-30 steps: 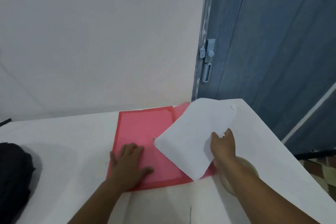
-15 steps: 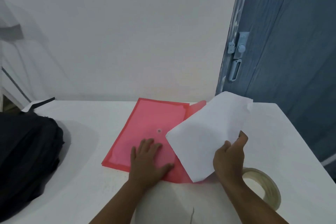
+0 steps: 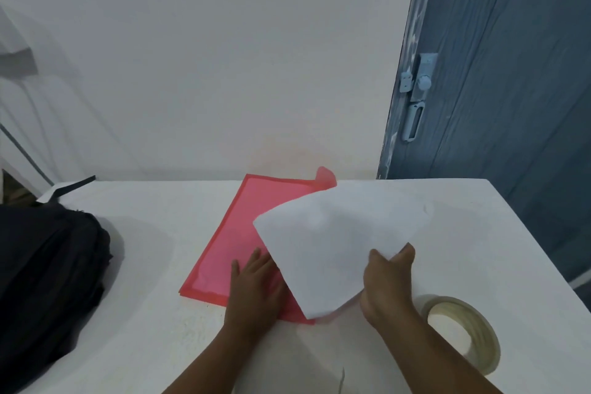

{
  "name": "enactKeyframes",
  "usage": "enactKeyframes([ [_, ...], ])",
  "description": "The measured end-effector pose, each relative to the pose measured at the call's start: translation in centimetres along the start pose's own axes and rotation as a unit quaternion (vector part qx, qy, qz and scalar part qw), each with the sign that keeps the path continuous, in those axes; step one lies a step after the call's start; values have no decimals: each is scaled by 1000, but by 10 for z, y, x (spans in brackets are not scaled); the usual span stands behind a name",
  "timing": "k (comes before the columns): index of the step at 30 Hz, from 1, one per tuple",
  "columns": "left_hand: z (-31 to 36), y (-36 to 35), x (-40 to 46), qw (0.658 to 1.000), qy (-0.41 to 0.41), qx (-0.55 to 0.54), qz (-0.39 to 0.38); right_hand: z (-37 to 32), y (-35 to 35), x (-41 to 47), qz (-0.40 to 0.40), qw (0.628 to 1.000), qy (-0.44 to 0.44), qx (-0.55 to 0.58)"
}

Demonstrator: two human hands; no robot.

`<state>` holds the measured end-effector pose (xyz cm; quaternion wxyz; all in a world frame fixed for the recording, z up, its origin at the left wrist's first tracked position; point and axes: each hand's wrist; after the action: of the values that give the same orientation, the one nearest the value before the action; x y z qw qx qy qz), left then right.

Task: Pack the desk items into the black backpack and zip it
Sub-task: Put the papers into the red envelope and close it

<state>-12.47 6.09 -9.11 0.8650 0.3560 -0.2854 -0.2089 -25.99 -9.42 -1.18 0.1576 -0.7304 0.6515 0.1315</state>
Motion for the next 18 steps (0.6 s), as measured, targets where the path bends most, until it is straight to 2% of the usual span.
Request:
enactKeyframes([
  [5, 5, -3, -3, 990, -83, 106, -52, -28, 1, 2, -1, 999, 12, 46],
  [8, 29, 6, 11, 970, -37, 181, -161, -49, -2, -2, -26, 996, 33, 77],
  [9, 37, 8, 20, 964, -14, 198, -174, -53, -2, 1, -22, 995, 42, 84],
  [11, 51, 10, 37, 962, 15, 214, -167, -59, -1, 8, 7, 993, 62, 97],
  [13, 55, 4, 51, 959, 1, 242, -149, -65, 4, 17, 28, 990, 52, 124],
  [15, 53, -3, 59, 957, -12, 248, -153, -67, 9, 22, 22, 988, 14, 151],
  [18, 50, -11, 67, 963, -12, 232, -135, -65, 17, 25, 19, 989, 11, 148],
])
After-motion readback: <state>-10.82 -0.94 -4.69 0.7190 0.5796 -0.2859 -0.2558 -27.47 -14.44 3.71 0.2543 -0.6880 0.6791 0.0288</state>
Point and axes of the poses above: each hand's wrist, its own x-axis towards the middle knuckle, its own y-axis out of the back of the hand, z = x × y, and after that the axes turned 10 degrees about z, right-handed
